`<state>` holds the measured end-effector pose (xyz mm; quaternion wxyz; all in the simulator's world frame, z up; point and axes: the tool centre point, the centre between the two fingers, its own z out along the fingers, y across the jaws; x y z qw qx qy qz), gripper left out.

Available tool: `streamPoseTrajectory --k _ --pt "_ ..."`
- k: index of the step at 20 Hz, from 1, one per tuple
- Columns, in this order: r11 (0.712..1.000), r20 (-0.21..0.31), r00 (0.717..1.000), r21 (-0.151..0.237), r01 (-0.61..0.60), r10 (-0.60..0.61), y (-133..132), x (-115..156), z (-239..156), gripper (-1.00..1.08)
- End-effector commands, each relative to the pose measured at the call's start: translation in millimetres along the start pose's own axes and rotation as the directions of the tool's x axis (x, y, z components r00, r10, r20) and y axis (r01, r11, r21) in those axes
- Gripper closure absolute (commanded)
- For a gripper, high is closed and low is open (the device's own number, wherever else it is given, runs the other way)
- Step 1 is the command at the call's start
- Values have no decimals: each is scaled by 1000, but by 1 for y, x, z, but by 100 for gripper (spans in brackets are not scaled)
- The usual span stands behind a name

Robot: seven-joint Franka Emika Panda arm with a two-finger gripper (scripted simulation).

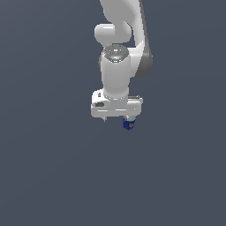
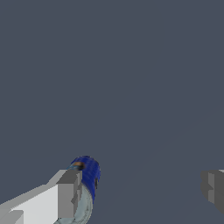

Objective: Pick up the object and move it to a goal position.

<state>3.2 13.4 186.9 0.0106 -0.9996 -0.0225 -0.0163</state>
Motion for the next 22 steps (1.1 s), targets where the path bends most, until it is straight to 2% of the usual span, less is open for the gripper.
streamPoseTrajectory --k 1,11,17,22 --pt "1000 0 1000 0 0 0 0 0 0 -92" --pt "998 46 997 1 -62 62 23 -11 16 -92" --pt "998 44 997 0 -61 61 21 -12 16 -92" --pt "998 43 997 -3 -70 71 9 -18 21 -92"
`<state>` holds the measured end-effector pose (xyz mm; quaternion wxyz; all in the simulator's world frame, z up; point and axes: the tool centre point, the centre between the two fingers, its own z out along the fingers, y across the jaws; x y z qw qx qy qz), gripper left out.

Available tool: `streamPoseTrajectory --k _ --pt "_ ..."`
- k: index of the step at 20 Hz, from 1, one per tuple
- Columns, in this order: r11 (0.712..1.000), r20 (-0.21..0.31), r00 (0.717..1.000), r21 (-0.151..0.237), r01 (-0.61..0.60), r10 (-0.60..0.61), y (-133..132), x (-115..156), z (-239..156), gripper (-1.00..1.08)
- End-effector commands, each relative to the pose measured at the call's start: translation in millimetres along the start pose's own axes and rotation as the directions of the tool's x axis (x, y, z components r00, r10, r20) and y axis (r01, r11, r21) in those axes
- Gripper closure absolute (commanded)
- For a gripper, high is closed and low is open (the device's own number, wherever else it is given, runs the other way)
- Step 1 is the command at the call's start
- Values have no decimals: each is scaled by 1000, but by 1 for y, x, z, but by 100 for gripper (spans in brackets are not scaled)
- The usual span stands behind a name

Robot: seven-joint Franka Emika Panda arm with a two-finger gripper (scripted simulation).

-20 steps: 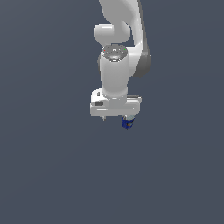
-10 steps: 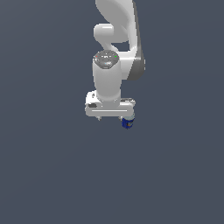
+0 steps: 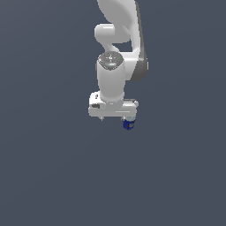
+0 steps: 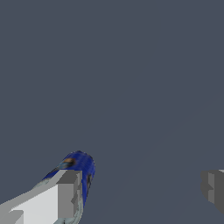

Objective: Pick up the object and move it to a goal position.

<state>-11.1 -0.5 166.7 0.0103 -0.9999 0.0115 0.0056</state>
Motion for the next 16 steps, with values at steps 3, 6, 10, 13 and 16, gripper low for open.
streamPoseTrajectory --k 3,6,10,13,16 --pt "1000 -1 1000 -4 -13 13 -17 -10 8 -92" --pt "1000 -3 1000 -8 -26 26 -33 -21 16 -92" --pt "999 -7 999 -13 -47 47 -58 -40 28 -92" --pt "998 -9 998 -16 -60 60 -72 -52 35 -92" --pt "997 -11 998 -18 -70 69 -83 -62 40 -92"
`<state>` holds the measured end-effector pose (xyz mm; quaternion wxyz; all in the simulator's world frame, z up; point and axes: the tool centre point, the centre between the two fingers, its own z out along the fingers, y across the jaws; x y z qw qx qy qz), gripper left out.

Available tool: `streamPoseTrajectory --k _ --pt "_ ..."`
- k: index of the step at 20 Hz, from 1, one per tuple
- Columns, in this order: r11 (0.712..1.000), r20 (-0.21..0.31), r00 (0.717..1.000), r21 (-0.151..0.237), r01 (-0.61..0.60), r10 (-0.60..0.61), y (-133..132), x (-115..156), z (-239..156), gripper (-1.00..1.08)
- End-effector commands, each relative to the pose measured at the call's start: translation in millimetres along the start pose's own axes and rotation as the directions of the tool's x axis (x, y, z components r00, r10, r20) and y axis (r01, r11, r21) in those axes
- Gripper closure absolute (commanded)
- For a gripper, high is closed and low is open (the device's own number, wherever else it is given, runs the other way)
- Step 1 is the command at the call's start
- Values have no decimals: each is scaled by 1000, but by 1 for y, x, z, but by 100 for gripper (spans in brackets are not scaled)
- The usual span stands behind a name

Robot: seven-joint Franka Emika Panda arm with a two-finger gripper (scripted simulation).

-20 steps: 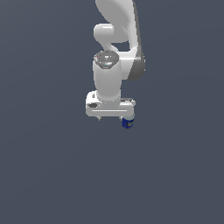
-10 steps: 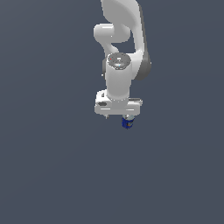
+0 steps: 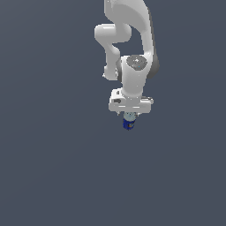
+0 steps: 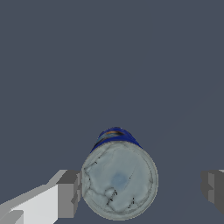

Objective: Pick up the object and move it to a goal position.

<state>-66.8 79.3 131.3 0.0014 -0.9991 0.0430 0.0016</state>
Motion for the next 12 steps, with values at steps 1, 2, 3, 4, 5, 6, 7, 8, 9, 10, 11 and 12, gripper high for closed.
streamPoseTrajectory --k 1,2,3,4,5,6,7,8,9,10,11,12 --pt "1000 -2 1000 -1 -9 9 -7 -8 4 -92" --pt "1000 -3 1000 -2 -11 11 -9 -10 5 -92" --pt "1000 -3 1000 -2 -12 12 -11 -12 6 -92" --pt "1000 -3 1000 -2 -14 14 -12 -14 6 -92" --pt "1000 -3 1000 -2 -15 15 -13 -15 7 -92" --pt "1000 -3 1000 -2 -15 15 -14 -16 7 -92" --pt "1000 -3 1000 -2 -15 15 -14 -16 7 -92" --pt "1000 -3 1000 -2 -13 13 -13 -15 7 -92" --pt "1000 -3 1000 -2 -13 13 -13 -15 7 -92" --pt "1000 -3 1000 -2 -13 13 -13 -15 8 -92" --pt "1000 -3 1000 -2 -13 13 -13 -15 10 -92" --pt "1000 -3 1000 -2 -13 13 -13 -15 12 -92"
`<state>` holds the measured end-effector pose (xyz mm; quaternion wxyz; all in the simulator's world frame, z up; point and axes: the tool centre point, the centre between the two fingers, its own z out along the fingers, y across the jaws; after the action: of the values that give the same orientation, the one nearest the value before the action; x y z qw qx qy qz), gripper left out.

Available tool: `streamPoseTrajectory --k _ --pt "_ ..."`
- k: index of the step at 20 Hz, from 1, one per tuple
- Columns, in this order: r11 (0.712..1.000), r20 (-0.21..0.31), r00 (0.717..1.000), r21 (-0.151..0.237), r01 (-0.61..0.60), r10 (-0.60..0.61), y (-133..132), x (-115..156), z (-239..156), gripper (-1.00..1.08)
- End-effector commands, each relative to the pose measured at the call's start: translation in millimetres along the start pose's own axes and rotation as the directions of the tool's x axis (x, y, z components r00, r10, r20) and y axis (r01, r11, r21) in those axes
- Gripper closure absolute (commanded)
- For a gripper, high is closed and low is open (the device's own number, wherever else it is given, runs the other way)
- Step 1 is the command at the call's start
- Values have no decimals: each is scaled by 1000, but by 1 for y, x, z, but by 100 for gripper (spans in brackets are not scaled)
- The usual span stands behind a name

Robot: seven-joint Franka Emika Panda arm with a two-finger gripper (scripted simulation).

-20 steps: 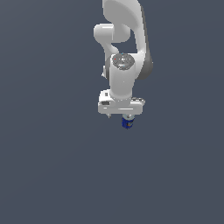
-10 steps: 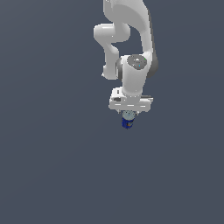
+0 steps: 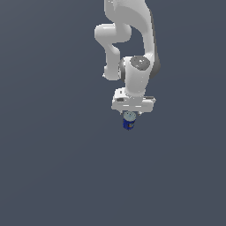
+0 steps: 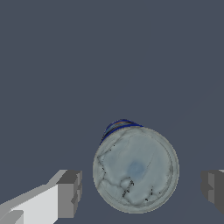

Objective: Pick up the object and move it to a goal position.

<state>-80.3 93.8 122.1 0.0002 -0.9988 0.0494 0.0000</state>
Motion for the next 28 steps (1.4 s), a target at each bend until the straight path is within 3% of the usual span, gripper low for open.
streamPoseTrajectory --k 1,14,15,28 --pt "1000 1 1000 0 -1 1 0 0 6 -92" --pt "1000 0 1000 0 -2 2 0 -1 48 -92" --pt "1000 0 1000 0 -2 2 0 -1 48 108" --pt "1000 0 1000 0 -2 2 0 -1 45 108"
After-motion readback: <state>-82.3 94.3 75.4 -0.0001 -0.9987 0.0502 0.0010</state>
